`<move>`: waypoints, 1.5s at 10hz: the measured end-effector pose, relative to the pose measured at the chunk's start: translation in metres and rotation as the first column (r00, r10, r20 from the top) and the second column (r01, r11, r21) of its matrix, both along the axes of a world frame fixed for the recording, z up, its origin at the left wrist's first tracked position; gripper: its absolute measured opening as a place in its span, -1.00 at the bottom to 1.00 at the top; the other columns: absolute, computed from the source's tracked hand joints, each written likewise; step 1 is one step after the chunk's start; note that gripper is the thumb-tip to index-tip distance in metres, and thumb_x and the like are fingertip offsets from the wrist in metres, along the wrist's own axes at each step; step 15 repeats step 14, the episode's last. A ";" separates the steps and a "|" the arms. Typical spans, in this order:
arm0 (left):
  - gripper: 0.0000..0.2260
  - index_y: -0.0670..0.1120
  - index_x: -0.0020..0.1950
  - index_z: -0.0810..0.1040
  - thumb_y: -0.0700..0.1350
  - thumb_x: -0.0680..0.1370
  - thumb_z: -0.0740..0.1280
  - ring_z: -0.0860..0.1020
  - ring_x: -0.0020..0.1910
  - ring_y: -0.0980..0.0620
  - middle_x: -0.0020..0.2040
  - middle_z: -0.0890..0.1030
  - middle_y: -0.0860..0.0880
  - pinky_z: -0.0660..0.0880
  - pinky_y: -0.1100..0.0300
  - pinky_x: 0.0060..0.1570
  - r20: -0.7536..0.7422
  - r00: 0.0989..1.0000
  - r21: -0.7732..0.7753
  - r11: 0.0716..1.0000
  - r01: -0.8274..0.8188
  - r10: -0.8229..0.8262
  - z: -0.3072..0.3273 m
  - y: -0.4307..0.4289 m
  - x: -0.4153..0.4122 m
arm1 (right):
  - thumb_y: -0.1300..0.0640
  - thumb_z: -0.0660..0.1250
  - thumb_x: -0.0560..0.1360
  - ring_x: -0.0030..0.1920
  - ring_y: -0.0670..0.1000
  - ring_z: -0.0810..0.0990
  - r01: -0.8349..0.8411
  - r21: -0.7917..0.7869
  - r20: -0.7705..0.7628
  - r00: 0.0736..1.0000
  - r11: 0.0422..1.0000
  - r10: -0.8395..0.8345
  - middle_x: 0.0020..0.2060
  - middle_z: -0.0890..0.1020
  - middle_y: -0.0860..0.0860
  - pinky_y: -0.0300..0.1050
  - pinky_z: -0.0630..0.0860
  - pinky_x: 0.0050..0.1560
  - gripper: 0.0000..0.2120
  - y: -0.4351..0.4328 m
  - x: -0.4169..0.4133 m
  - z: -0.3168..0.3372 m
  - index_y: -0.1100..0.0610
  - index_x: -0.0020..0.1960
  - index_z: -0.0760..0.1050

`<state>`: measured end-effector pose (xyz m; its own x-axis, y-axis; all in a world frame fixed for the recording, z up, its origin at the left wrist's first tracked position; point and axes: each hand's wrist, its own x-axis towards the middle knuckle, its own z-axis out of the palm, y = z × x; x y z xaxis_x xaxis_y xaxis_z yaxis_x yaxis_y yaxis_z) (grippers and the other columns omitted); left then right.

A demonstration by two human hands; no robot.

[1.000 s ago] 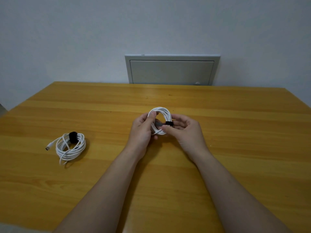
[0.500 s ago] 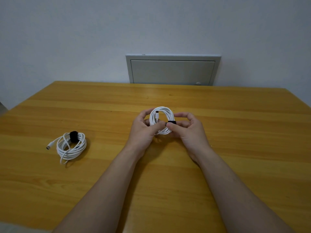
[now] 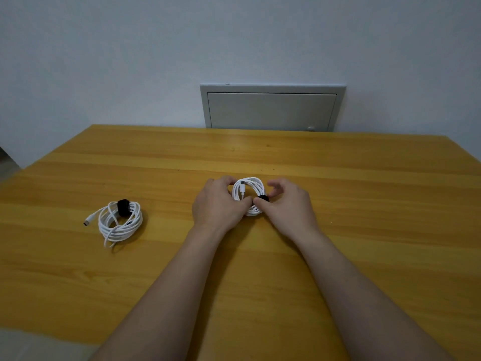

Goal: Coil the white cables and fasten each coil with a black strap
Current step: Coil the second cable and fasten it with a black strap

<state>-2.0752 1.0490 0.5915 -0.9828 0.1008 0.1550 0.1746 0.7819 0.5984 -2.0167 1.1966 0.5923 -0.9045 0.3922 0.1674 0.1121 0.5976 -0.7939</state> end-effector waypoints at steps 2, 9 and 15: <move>-0.56 0.12 0.27 0.58 0.27 0.46 0.38 0.52 0.27 -0.10 0.22 0.59 -0.03 0.42 -0.06 0.26 -0.105 0.990 -0.087 0.991 -0.106 0.097 0.020 -0.038 0.009 | -0.07 0.44 0.50 0.23 0.03 0.55 -0.090 0.135 0.030 0.996 0.987 0.087 0.20 0.52 0.01 -0.14 0.40 0.21 -0.46 -0.013 0.001 0.003 0.04 0.44 0.48; -0.39 -0.05 0.47 0.42 -0.13 0.45 0.52 0.47 0.35 -0.06 0.36 0.49 -0.08 0.40 0.11 0.36 -0.013 1.000 0.280 0.960 0.012 -0.009 0.004 -0.069 0.029 | -0.27 0.50 0.29 0.22 0.07 0.47 0.074 0.347 0.098 0.988 0.935 -0.115 0.20 0.46 0.00 -0.01 0.50 0.15 -0.26 -0.027 0.024 0.008 0.08 0.32 0.40; -0.32 0.01 0.52 0.37 0.09 0.45 0.52 0.41 0.44 -0.03 0.45 0.45 -0.01 0.38 0.05 0.37 -0.110 0.980 0.248 0.951 0.186 -0.163 0.012 -0.020 0.034 | -0.44 0.34 0.41 0.35 0.11 0.47 0.176 0.126 0.103 0.976 0.976 -0.190 0.39 0.44 0.03 0.09 0.46 0.30 -0.20 0.016 0.047 0.023 0.05 0.46 0.34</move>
